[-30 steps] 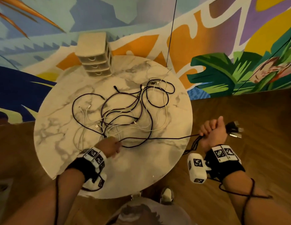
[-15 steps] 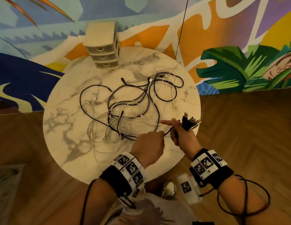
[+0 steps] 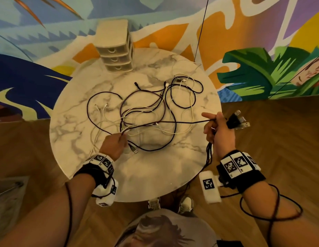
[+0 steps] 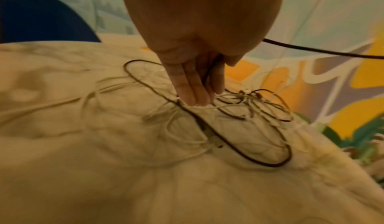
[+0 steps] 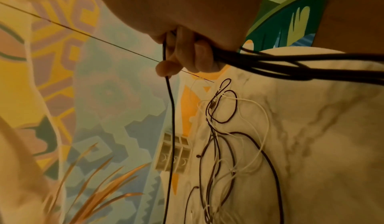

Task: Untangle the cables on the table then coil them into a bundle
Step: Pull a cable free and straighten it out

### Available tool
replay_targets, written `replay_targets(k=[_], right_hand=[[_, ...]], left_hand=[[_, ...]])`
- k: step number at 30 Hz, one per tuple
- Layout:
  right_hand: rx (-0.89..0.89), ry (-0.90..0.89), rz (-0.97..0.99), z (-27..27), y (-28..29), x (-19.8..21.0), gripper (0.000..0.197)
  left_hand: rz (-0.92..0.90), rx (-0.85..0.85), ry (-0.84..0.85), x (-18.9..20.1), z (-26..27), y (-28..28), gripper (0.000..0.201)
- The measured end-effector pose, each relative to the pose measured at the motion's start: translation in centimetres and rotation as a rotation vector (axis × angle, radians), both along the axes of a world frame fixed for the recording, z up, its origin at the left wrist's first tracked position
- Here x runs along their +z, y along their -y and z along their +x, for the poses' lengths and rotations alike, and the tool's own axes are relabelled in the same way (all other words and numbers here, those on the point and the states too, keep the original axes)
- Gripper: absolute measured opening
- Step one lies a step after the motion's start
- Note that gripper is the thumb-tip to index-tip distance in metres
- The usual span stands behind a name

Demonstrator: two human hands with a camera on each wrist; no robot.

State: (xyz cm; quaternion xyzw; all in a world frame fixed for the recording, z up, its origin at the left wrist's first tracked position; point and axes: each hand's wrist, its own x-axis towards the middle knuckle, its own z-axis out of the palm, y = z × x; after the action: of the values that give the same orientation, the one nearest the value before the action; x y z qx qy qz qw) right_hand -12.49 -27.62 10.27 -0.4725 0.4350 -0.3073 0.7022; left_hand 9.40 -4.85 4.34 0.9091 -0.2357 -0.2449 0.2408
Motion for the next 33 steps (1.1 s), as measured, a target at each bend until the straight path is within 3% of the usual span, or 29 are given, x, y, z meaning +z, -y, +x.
replay_targets(k=[3, 5, 6, 8, 10, 12, 15, 18, 20, 25, 28, 30, 32, 33], right_hand=[[-0.117, 0.049, 0.009, 0.0, 0.9, 0.7, 0.047], [-0.175, 0.058, 0.032, -0.4, 1.6, 1.1, 0.047], [-0.188, 0.054, 0.047, -0.7, 2.0, 1.3, 0.048], [-0.160, 0.031, 0.053, -1.4, 2.5, 1.5, 0.048], [-0.086, -0.015, 0.012, -2.8, 2.7, 1.7, 0.049], [0.003, -0.082, -0.058, -4.2, 2.5, 1.8, 0.050], [0.098, -0.150, -0.087, -5.2, 1.2, 2.1, 0.051], [0.109, -0.155, -0.058, -5.9, 0.4, 2.5, 0.049], [0.048, -0.144, -0.066, -7.0, 0.8, 2.8, 0.051], [-0.192, -0.374, -0.139, -11.2, 2.3, 2.0, 0.065], [-0.266, -0.403, -0.170, -13.5, 3.1, 1.5, 0.069], [-0.243, -0.378, -0.139, -14.4, 3.6, 1.7, 0.067], [-0.186, -0.321, -0.119, -14.7, 4.0, 2.0, 0.062], [-0.148, -0.307, -0.139, -14.6, 4.1, 2.1, 0.059]], left_hand=[[-0.144, -0.172, -0.446, 1.7, -3.2, 0.8, 0.054], [0.076, -0.454, -0.687, 1.0, -6.7, 0.9, 0.055], [0.275, -0.599, -0.709, 0.4, -8.6, 1.0, 0.053], [0.610, -0.798, -0.624, -0.2, -11.7, 1.5, 0.050], [0.703, -0.935, -0.434, -0.2, -13.0, 2.9, 0.053], [0.512, -0.958, -0.260, 0.9, -12.9, 5.3, 0.059], [0.035, -0.780, -0.195, 3.9, -13.3, 10.5, 0.066], [-0.202, -0.775, -0.160, 5.8, -15.6, 15.4, 0.042], [-0.267, -0.805, -0.255, 5.3, -17.4, 17.2, 0.030], [0.084, -0.903, -0.095, -0.7, -19.7, 17.7, 0.025], [0.454, -0.998, -0.055, -2.4, -19.1, 17.1, 0.032], [0.589, -1.053, -0.048, -2.0, -19.8, 17.6, 0.039], [0.449, -1.055, -0.050, 0.1, -21.0, 18.9, 0.038], [0.254, -1.038, -0.060, 1.3, -21.7, 19.6, 0.041]])
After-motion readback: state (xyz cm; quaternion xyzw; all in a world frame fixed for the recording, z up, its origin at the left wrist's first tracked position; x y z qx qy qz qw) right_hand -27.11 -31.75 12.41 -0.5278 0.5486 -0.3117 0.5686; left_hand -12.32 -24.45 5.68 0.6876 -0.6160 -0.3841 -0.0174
